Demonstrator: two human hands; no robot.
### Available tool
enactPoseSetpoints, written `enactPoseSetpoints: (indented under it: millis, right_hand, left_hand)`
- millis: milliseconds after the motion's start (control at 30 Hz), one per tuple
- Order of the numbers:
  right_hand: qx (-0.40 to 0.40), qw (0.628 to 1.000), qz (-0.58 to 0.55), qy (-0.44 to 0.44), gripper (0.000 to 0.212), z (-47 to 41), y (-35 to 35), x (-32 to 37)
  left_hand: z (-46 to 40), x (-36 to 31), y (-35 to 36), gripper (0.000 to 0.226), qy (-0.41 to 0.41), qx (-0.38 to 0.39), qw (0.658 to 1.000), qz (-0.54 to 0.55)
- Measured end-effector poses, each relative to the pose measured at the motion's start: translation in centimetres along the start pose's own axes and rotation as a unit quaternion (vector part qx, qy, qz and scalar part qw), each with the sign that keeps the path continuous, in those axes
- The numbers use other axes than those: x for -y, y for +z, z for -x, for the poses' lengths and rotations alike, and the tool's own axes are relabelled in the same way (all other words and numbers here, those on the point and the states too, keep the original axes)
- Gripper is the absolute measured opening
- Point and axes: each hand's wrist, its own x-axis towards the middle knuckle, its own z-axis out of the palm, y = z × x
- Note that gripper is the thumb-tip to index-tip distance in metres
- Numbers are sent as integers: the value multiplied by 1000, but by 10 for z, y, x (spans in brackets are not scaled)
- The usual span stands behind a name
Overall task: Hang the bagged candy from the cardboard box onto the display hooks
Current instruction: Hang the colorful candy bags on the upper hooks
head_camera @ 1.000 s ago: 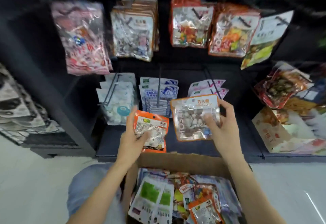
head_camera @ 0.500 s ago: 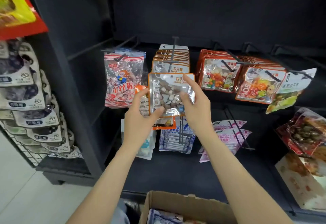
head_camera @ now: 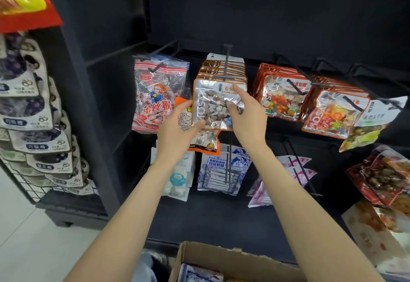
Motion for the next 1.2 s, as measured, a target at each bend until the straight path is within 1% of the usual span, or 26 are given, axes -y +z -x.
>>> enactPoseSetpoints:
  millis: [67,167,267,333,400,467,500,533,567,600,633,667,700,733,767,800,833,867,900,967,1033,1067,1100,1133,1167,1200]
  right_hand:
    - [-18,994,103,-29,42,-7,1,-5]
    - [-36,967,244,-66,41,-17,0,-10]
    - [-89,943,301,-115,39,-21,6,-15]
    - [-112,940,296,-124,35,-17,8,-17]
    - [-107,959,236,-115,29,-6,6,-15]
    - [-78,986,125,-83,24,12,-4,-7]
    - [-51,997,42,-43,22,24,-11,-2]
    - [-19,998,-61,3,22,40,-22,8]
    - [19,985,-163,44,26,56,-32,18]
    - [58,966,-243,72,35,72,-42,28]
    - [91,949,-290,82,45,85,-48,36]
    - [108,940,-314,79,51,96,-52,41]
    - [100,936,-328,77,48,103,-54,41]
    - [69,934,-340,89,37,106,-56,38]
    - [27,926,-358,112,27,105,-60,33]
    - [-10,915,-377,142,23,103,-65,25]
    - [-30,904,-390,172,23,99,-70,19]
    - [-36,900,-390,192,21,96,-76,12]
    - [-33,902,-382,200,20,94,-81,5]
    - [-19,910,-364,199,19,91,-91,-8]
    - [-4,909,-360,212,18,88,-103,-16]
    - [7,904,-367,222,18,87,-109,-20]
    - [17,895,-382,230,17,85,-115,-25]
    - [24,888,-394,237,16,83,-121,-30]
    - [29,883,-401,241,14,81,-126,-34]
    - [25,880,-404,247,13,78,-129,-41]
  left_hand:
    - [2,6,-7,50,-12,17,1000,-15]
    - [15,21,-23,49,-40,31,998,-45]
    - [29,26,-39,53,-34,26,998,-54]
    - [36,19,-44,61,-8,32,999,-40]
    - [40,10,-46,74,20,29,999,-24]
    - [42,2,-42,79,38,9,999,-26]
    - [44,-4,-38,73,42,-11,998,-36]
    - [47,-9,-31,62,54,-38,996,-55]
    - [52,-14,-23,47,89,-67,990,-85]
    - [58,-18,-14,35,146,-91,977,-123]
    - [65,-21,-4,27,210,-106,959,-155]
    - [72,-21,7,27,266,-112,942,-171]
    - [79,-19,17,32,306,-98,930,-177]
    - [86,-17,26,40,331,-55,925,-177]
    - [92,-17,33,48,350,6,919,-182]
    - [96,-18,36,55,365,65,909,-192]
    - [99,-18,38,59,369,113,902,-195]
    - [101,-21,39,58,362,139,904,-182]
    - [100,-23,39,54,350,139,913,-157]
    - [96,-30,39,43,321,87,936,-112]
    - [87,-41,38,41,254,35,964,-72]
    - [83,-49,38,44,200,49,978,-30]
    - [77,-57,39,46,137,88,986,30]
    - [72,-65,41,46,73,138,983,99]
    - [66,-71,46,44,17,184,970,160]
    - [61,-74,52,42,-13,210,959,190]
